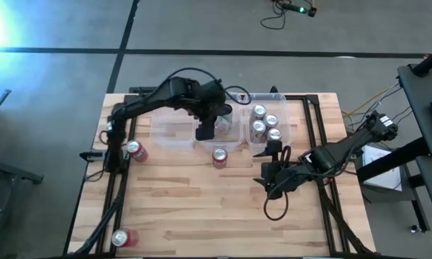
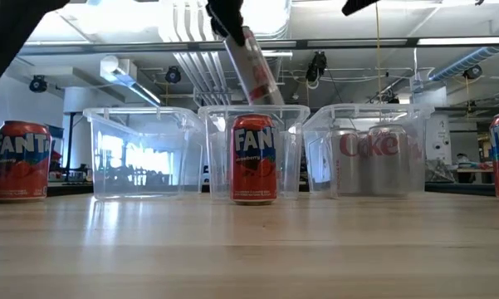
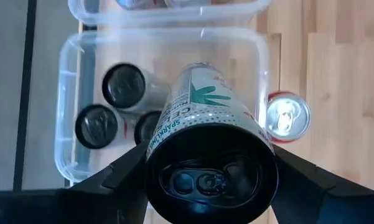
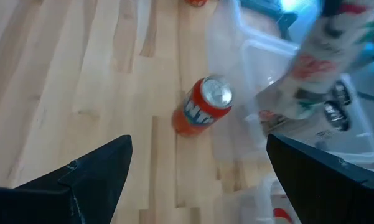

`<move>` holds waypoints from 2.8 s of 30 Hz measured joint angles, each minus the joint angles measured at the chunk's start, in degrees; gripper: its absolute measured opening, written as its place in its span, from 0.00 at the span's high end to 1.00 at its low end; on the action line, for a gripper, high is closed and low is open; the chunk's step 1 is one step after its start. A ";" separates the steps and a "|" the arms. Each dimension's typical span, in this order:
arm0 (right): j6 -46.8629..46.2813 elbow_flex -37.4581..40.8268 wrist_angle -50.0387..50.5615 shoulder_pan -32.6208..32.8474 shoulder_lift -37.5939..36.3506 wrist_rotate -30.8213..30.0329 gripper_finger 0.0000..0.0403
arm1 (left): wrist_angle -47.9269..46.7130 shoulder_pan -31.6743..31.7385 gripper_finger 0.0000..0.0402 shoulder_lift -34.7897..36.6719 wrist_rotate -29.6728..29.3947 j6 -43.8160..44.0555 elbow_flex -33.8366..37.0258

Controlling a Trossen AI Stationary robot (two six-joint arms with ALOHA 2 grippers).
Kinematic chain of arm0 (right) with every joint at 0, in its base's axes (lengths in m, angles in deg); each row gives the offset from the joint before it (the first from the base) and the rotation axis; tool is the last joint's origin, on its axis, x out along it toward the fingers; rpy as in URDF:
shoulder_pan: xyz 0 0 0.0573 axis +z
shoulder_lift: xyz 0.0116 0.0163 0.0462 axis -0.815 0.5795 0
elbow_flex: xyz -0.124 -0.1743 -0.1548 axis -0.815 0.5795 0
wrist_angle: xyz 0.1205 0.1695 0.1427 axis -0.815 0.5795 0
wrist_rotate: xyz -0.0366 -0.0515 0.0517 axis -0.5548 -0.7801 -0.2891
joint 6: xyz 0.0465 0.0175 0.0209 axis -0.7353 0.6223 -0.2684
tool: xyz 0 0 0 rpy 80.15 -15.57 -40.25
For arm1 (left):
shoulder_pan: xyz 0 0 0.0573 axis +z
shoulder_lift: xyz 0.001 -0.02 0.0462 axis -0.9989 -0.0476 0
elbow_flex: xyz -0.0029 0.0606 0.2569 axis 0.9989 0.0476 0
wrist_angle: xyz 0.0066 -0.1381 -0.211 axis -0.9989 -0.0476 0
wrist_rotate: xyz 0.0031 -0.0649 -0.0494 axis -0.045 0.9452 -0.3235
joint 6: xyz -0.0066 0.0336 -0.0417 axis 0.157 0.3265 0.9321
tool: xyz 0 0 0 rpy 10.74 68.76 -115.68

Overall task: Sort soda cans
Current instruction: Put the white pink soda can into the middle transparent bin

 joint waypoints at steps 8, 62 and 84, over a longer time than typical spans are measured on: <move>-1.86 2.42 -0.11 0.02 0.00 0.46 0.09 | -1.24 0.66 0.41 -2.31 0.17 -0.90 2.06; -5.44 4.13 -3.37 0.00 0.00 0.22 0.09 | 21.85 2.67 0.40 -2.26 2.82 -1.03 23.16; -5.33 4.13 -3.26 0.02 0.00 0.28 0.09 | 19.27 2.45 0.40 -2.22 2.61 -18.23 19.29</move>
